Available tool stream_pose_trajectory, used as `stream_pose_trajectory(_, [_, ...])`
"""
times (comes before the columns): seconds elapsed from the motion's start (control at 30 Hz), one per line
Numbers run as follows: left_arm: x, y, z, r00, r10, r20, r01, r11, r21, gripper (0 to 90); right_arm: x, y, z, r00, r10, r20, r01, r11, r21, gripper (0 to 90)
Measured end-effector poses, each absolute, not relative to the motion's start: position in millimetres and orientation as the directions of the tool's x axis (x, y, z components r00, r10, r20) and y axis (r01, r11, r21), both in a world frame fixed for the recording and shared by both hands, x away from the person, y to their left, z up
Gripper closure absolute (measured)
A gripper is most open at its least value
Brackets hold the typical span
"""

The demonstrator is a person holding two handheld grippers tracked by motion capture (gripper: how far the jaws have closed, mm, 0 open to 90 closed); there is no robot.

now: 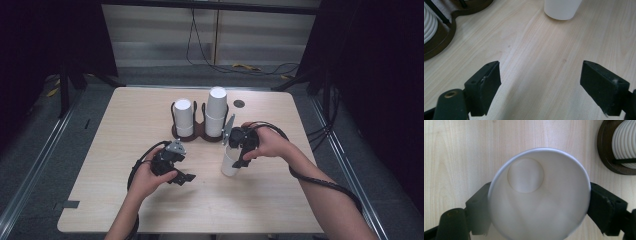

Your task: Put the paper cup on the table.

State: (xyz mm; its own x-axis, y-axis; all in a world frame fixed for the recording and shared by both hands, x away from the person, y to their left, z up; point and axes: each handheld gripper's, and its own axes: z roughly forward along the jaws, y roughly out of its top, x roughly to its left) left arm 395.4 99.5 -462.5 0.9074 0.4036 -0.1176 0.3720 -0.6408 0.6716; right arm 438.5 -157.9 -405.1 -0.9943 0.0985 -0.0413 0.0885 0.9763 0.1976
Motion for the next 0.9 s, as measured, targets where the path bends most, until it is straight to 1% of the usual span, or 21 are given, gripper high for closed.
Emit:
stream_pose_trajectory(0.37, [395, 101, -463, 0.911, 0.395, -0.116, 0.366, -0.648, 0.668, 16.7, 442, -159, -405, -0.994, 0.101, -0.029, 0.093, 0.972, 0.218, 15.6])
stream_pose_trajectory(0.5, [395, 101, -463, 0.91, 0.398, -0.116, 0.369, -0.653, 0.661, 16.7, 441, -160, -402, -0.992, 0.127, -0.028, 0.117, 0.967, 0.228, 14.4])
stream_pose_trajectory(0.53, [395, 101, -464, 0.908, 0.402, -0.116, 0.37, -0.642, 0.671, 16.7, 442, -161, -402, -0.993, 0.118, -0.027, 0.109, 0.966, 0.235, 14.8])
stream_pose_trajectory(0.57, [395, 101, -465, 0.904, 0.41, -0.122, 0.378, -0.634, 0.674, 16.7, 441, -162, -401, -0.991, 0.134, -0.02, 0.126, 0.965, 0.232, 14.7])
stream_pose_trajectory(0.73, [394, 102, -464, 0.905, 0.407, -0.123, 0.377, -0.634, 0.675, 16.7, 440, -168, -399, -0.99, 0.14, -0.018, 0.13, 0.953, 0.272, 14.3])
stream_pose_trajectory(0.9, [394, 101, -463, 0.907, 0.404, -0.118, 0.373, -0.642, 0.67, 16.7, 435, -178, -400, -0.985, 0.174, -0.016, 0.162, 0.943, 0.292, 14.4])
